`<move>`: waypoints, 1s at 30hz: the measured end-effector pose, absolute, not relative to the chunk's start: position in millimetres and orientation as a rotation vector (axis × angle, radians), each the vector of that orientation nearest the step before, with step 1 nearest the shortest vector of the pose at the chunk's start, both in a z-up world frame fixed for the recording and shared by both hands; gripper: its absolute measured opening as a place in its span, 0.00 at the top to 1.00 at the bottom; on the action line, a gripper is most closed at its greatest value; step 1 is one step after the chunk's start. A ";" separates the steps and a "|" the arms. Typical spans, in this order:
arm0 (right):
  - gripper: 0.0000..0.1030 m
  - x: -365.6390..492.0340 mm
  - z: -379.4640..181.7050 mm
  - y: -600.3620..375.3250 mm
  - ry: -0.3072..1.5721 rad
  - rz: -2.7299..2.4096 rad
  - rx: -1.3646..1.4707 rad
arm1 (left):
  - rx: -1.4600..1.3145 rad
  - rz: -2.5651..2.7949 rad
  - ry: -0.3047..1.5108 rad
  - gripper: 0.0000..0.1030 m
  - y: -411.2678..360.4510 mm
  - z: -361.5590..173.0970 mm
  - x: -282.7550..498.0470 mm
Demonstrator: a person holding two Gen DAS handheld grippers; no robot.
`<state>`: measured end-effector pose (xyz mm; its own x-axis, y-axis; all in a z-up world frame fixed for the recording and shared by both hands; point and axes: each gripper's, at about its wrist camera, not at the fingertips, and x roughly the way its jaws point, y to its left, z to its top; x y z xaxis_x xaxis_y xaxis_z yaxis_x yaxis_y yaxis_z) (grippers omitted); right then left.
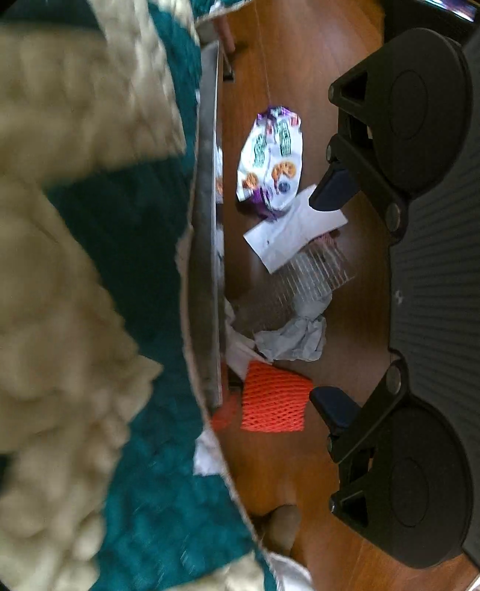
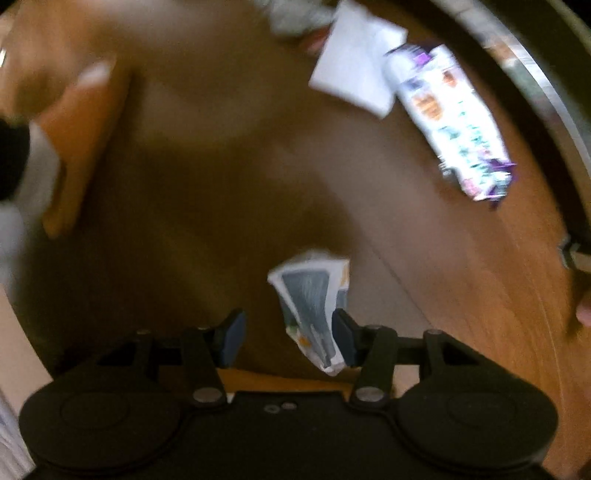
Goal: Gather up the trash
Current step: 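Grasp the clear plastic tray with left tool while right tool grasps a white wrapper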
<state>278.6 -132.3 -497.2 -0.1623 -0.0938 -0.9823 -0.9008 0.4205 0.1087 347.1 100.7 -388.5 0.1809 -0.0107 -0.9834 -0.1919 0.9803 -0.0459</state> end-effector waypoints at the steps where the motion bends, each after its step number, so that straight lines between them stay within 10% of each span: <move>1: 0.51 274.5 -503.2 -132.5 1.575 0.936 -0.936 | -0.195 0.131 1.402 0.02 103.3 -399.7 349.6; 22: 0.52 255.6 -573.2 -133.5 1.593 1.041 -1.028 | -0.436 0.317 1.647 0.02 94.4 -543.0 386.5; 30: 0.52 257.9 -576.4 -137.1 1.572 1.040 -1.034 | -0.488 0.328 1.687 0.31 93.3 -562.0 387.2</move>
<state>257.9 -137.1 -576.4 -0.1896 -0.1393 -0.9719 -0.9489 0.2803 0.1449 387.2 93.3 -562.0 -0.1233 -0.1338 -0.9833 -0.4921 0.8687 -0.0565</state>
